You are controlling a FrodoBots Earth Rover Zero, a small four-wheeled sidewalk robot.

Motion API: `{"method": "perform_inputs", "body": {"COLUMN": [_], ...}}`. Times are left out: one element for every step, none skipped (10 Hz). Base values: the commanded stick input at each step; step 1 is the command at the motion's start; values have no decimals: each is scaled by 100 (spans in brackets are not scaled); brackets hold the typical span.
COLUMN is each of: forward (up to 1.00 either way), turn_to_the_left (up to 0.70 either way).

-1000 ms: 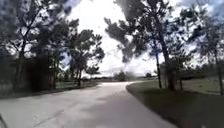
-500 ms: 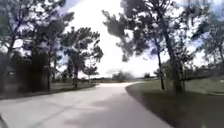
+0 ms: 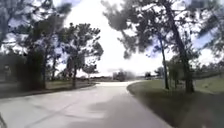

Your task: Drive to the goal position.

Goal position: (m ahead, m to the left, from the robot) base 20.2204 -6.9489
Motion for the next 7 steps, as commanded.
{"method": "perform_inputs", "body": {"forward": [100, 100, 100, 100, 100, 100, 100], "turn_to_the_left": [0, 0, 0, 0, 23, 40, 19]}}
